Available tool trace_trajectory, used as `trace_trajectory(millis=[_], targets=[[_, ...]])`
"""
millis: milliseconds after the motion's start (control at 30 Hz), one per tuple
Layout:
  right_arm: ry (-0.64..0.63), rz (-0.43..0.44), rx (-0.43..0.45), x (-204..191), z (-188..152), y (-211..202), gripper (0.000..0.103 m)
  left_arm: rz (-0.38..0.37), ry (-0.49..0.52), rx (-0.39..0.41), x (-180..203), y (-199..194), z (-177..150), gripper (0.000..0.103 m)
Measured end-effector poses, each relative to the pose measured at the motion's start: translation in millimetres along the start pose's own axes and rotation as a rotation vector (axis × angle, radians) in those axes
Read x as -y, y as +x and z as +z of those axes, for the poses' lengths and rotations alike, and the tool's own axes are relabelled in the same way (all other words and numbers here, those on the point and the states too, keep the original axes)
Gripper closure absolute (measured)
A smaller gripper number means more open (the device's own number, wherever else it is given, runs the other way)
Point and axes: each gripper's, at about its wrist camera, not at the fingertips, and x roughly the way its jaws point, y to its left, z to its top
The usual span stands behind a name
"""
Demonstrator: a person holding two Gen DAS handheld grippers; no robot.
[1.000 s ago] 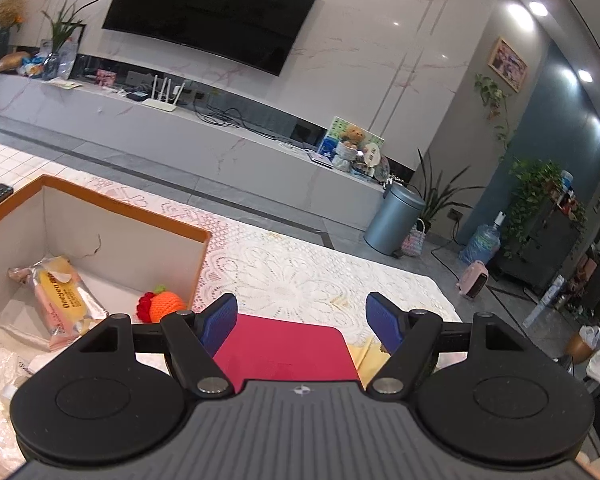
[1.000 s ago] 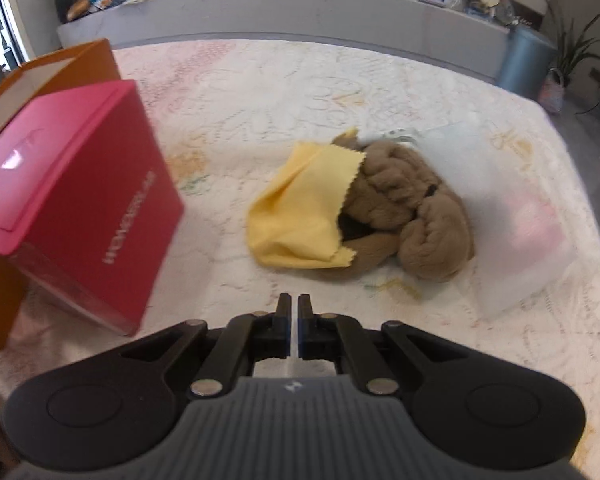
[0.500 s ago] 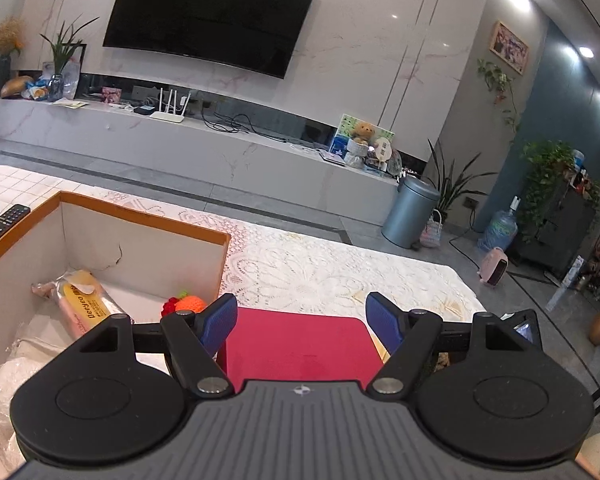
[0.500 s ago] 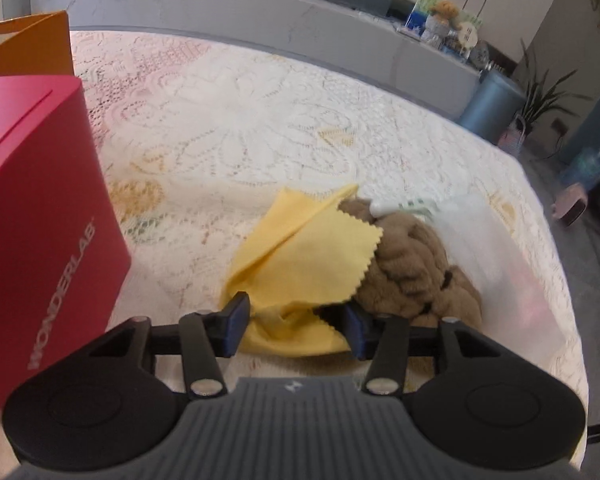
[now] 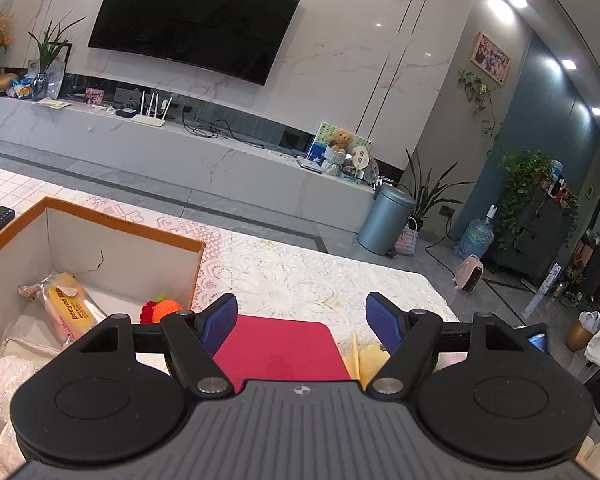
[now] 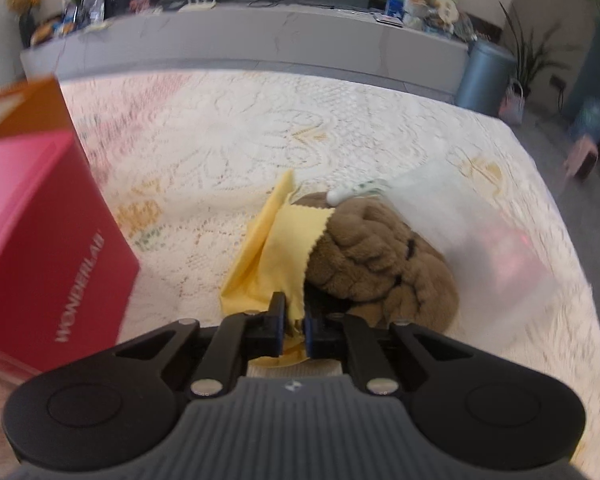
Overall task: Organize soft objects
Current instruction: 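Grasp the yellow cloth with the right tool, then lift the yellow cloth with the right tool while the left tool reaches the brown towel bear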
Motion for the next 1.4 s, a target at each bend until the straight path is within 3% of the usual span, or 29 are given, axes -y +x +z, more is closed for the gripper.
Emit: trace_trajectory(millis=[233, 400, 500, 567, 667, 733, 933, 1000, 1067, 1133, 1167, 1200, 1267, 1400], targets=[[0.156, 0.083, 0.062, 38, 0, -47, 0.102, -0.006, 0.056, -0.001, 19, -3, -4, 0.017], [0.086, 0.115, 0.003, 32, -20, -52, 0.102, -0.01, 0.085, -0.021, 32, -4, -10, 0.017], [0.032, 0.098, -0.071, 23, -35, -49, 0.102, -0.007, 0.106, -0.028, 36, -6, -14, 0.017], [0.076, 0.039, -0.054, 25, -38, -45, 0.102, -0.008, 0.116, -0.027, 38, -6, -15, 0.017], [0.072, 0.071, -0.071, 19, -37, -30, 0.084, -0.005, 0.122, -0.041, 40, -4, -16, 0.017], [0.07, 0.091, -0.077, 13, -39, -20, 0.039, 0.008, 0.131, -0.056, 42, -2, -18, 0.017], [-0.027, 0.043, -0.115, -4, -34, 5, 0.035, 0.04, 0.152, -0.069, 44, 2, -21, 0.017], [-0.054, 0.035, -0.121, -4, -34, 10, 0.037, 0.025, 0.155, -0.084, 47, 4, -18, 0.017], [-0.039, 0.048, -0.105, 4, -34, 9, 0.053, 0.013, 0.166, -0.082, 54, 6, -14, 0.017], [-0.02, 0.037, -0.104, 14, -34, 5, 0.084, -0.008, 0.199, -0.088, 64, 11, -12, 0.017], [-0.003, 0.053, -0.109, 20, -36, 3, 0.087, -0.019, 0.226, -0.101, 71, 16, -10, 0.017], [0.03, 0.059, -0.121, 27, -38, 0, 0.1, -0.026, 0.251, -0.12, 78, 22, -10, 0.017], [0.082, 0.029, -0.117, 40, -42, -14, 0.1, -0.026, 0.294, -0.168, 94, 40, -9, 0.017], [0.187, 0.06, 0.014, 80, -44, -57, 0.1, 0.004, 0.397, -0.25, 130, 72, -23, 0.017]])
